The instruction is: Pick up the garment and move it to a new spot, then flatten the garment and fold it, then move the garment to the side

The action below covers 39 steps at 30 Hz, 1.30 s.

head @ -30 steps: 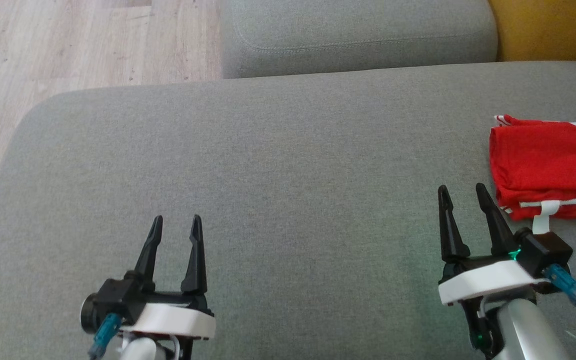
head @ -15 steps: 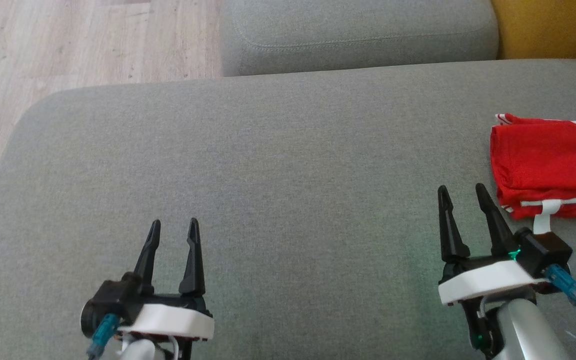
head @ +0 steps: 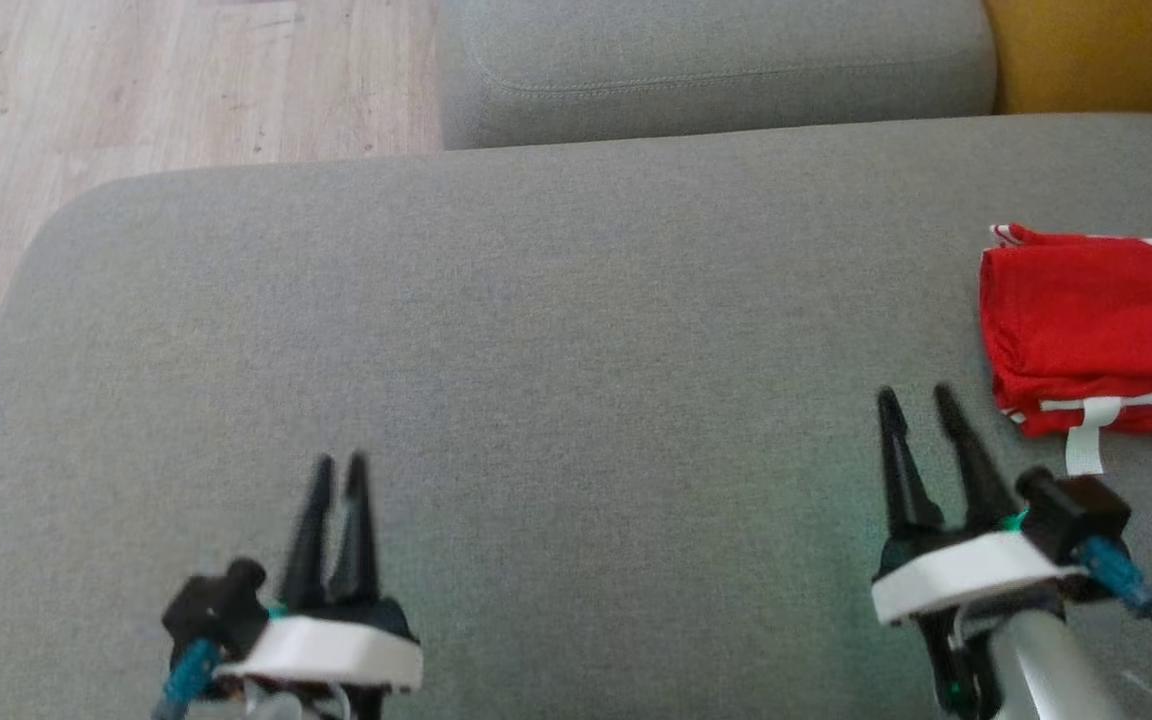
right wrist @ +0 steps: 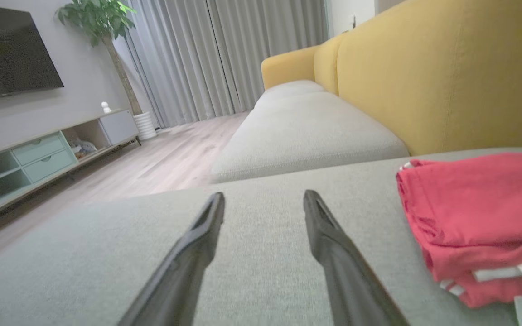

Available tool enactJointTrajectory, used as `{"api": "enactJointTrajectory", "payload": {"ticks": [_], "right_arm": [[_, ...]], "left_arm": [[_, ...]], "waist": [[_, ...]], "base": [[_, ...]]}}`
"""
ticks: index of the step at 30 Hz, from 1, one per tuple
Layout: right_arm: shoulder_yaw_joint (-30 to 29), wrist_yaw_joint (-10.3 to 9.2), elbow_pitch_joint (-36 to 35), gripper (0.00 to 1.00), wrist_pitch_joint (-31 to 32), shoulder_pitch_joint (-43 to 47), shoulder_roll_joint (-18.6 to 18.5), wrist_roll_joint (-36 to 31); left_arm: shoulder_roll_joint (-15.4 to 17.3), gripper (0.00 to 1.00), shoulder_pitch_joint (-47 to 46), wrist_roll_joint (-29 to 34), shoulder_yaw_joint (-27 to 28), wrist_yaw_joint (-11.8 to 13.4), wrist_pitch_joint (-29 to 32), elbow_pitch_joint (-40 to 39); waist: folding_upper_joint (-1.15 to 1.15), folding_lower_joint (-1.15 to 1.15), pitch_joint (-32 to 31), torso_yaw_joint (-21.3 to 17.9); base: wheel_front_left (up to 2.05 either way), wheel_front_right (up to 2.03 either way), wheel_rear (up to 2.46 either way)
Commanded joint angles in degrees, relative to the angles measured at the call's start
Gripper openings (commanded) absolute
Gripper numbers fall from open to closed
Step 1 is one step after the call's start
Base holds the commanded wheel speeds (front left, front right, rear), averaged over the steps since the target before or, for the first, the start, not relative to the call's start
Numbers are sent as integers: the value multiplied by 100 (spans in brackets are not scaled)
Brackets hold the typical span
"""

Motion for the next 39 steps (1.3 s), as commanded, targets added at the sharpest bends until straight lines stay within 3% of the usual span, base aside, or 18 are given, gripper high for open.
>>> {"api": "enactJointTrajectory", "payload": {"ticks": [1, 39], "right_arm": [[0, -1, 96, 0, 4, 33, 1, 9], [-247, 10, -37, 0, 528, 51, -75, 2403]], "left_arm": [[-4, 0, 47, -9, -12, -1, 2, 95], [20, 0, -11, -1963, 528, -138, 601, 27]], "waist": [[0, 0, 0, 0], [0, 0, -36, 17]], "base": [[0, 0, 0], [0, 0, 0]]}}
